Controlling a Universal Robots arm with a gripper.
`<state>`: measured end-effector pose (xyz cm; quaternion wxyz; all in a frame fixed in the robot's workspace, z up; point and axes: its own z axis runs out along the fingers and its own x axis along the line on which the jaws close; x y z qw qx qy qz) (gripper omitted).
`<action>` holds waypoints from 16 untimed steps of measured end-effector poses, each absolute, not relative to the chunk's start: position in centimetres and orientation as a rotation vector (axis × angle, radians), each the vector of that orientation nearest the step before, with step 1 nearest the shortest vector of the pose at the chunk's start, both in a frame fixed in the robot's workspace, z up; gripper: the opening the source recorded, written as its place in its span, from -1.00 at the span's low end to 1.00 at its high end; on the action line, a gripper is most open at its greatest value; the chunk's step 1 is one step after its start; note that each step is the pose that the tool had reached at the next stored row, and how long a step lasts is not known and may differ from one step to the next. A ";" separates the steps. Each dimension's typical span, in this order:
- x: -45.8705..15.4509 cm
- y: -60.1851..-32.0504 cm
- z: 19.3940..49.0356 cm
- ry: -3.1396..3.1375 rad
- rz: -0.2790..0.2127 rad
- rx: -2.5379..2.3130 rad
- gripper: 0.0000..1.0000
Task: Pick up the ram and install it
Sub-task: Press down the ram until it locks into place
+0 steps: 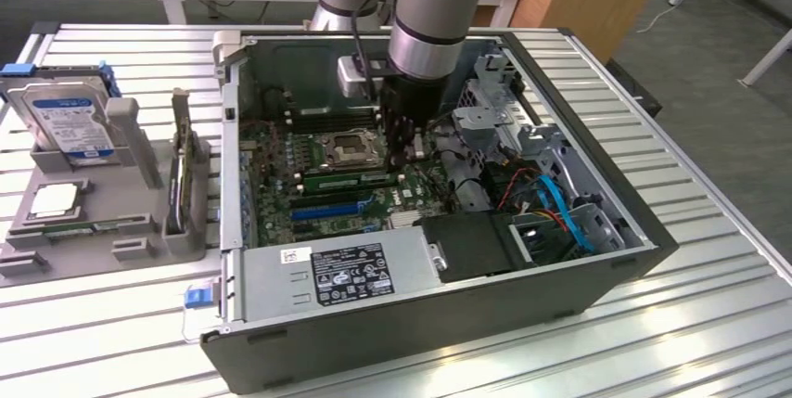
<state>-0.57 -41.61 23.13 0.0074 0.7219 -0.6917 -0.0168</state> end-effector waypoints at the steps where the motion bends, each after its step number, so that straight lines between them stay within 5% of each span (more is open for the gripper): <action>1: -0.6 -41.4 23.1 -2.163 -0.052 2.257 -0.79; 16: -2.2 -41.2 23.2 -2.165 -0.047 2.258 -0.79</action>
